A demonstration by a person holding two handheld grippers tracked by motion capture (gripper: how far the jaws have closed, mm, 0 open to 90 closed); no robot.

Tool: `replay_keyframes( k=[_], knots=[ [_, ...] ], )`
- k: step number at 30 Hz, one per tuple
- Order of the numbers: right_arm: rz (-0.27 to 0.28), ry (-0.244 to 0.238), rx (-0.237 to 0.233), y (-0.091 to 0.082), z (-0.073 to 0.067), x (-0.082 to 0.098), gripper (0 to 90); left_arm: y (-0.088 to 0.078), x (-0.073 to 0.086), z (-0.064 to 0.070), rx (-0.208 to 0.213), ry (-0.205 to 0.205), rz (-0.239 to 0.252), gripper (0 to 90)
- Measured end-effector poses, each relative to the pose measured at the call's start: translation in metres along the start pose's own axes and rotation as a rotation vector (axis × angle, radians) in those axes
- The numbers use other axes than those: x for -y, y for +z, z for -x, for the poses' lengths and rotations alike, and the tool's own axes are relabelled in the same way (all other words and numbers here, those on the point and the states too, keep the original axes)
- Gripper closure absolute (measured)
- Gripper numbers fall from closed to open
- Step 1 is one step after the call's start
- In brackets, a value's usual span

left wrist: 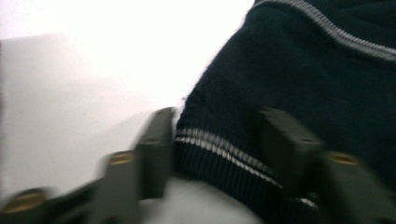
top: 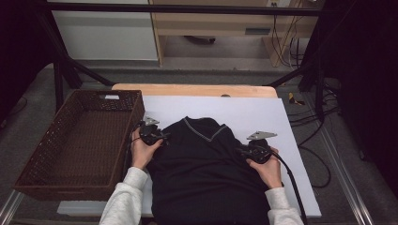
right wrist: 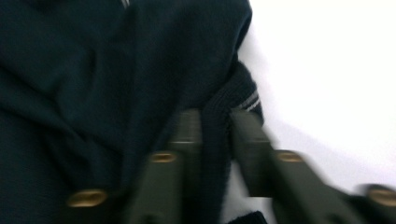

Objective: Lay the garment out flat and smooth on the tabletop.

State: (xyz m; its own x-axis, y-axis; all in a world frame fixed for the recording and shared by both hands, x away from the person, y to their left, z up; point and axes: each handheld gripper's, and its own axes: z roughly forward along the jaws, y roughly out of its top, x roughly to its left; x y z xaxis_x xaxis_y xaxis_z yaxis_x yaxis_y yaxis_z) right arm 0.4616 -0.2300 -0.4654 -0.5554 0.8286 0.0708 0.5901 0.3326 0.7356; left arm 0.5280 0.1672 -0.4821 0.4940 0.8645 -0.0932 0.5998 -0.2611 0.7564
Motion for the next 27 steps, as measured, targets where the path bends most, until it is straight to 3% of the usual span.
replay_keyframes(
  k=[1,2,3,7,8,9,10,11,12,13,14,17,18,19,20,21,22,23,24,25,26,27],
  knots=[
    [0.000,0.000,0.000,0.000,0.000,0.000,77.8,0.000,0.001,0.000,0.021,-0.010,0.002,59.7],
    [0.024,0.020,0.008,-0.006,0.002,-0.002,80.9,0.000,0.000,0.002,0.049,-0.016,0.000,71.7],
    [0.027,0.022,0.014,-0.009,0.004,-0.004,81.3,0.000,-0.001,0.003,0.050,-0.013,-0.008,74.7],
    [0.062,0.029,0.047,-0.016,0.009,-0.007,81.8,-0.002,-0.006,0.004,0.059,-0.010,-0.005,77.2],
    [0.096,0.031,0.079,-0.021,0.014,-0.013,81.9,-0.008,-0.015,0.003,0.037,-0.003,0.039,77.5],
    [0.096,0.031,0.079,-0.021,0.014,-0.013,81.9,-0.008,-0.015,0.003,0.037,-0.003,0.039,77.6],
    [0.133,0.037,0.118,-0.027,0.022,-0.022,82.0,-0.017,-0.030,0.001,0.022,-0.004,0.108,77.7],
    [0.133,0.037,0.118,-0.027,0.022,-0.022,82.0,-0.017,-0.030,0.001,0.022,-0.004,0.108,77.7],
    [0.183,0.050,0.157,-0.034,0.031,-0.033,82.1,-0.027,-0.049,0.000,-0.001,0.015,0.182,77.7],
    [0.183,0.050,0.157,-0.034,0.031,-0.033,82.1,-0.027,-0.049,0.000,-0.001,0.015,0.182,77.7],
    [0.257,0.079,0.173,-0.041,0.042,-0.047,82.3,-0.036,-0.069,-0.001,-0.011,0.025,0.284,77.7],
    [0.424,0.078,0.256,-0.050,0.053,-0.062,82.1,-0.044,-0.088,-0.005,-0.056,0.053,0.413,76.7],
    [0.424,0.078,0.256,-0.050,0.053,-0.062,82.1,-0.044,-0.088,-0.005,-0.056,0.053,0.413,75.3],
    [0.481,0.082,0.270,-0.050,0.056,-0.063,81.7,-0.043,-0.092,-0.007,-0.068,0.055,0.427,75.3],
    [0.471,0.096,0.298,-0.042,0.061,-0.062,76.7,-0.039,-0.094,-0.009,-0.086,0.048,0.396,59.2],
    [0.471,0.096,0.298,-0.042,0.061,-0.062,76.7,-0.035,-0.094,-0.010,-0.092,0.024,0.337,59.2],
    [0.339,0.107,0.315,-0.029,0.063,-0.058,60.4,-0.028,-0.088,-0.007,-0.070,0.016,0.269,39.7],
    [0.339,0.107,0.315,-0.029,0.063,-0.058,60.4,-0.028,-0.088,-0.007,-0.070,0.016,0.269,34.7],
    [0.291,0.101,0.290,-0.025,0.059,-0.051,52.2,-0.027,-0.080,0.000,-0.013,-0.012,0.259,30.9],
    [0.291,0.101,0.290,-0.025,0.059,-0.051,52.2,-0.027,-0.080,0.000,-0.013,-0.012,0.259,29.6],
    [0.290,0.093,0.280,-0.027,0.053,-0.044,43.0,-0.027,-0.076,0.003,0.005,-0.020,0.267,27.3],
    [0.278,0.093,0.265,-0.029,0.051,-0.041,39.5,-0.029,-0.068,0.011,0.044,-0.031,0.241,23.7]
  ],
)
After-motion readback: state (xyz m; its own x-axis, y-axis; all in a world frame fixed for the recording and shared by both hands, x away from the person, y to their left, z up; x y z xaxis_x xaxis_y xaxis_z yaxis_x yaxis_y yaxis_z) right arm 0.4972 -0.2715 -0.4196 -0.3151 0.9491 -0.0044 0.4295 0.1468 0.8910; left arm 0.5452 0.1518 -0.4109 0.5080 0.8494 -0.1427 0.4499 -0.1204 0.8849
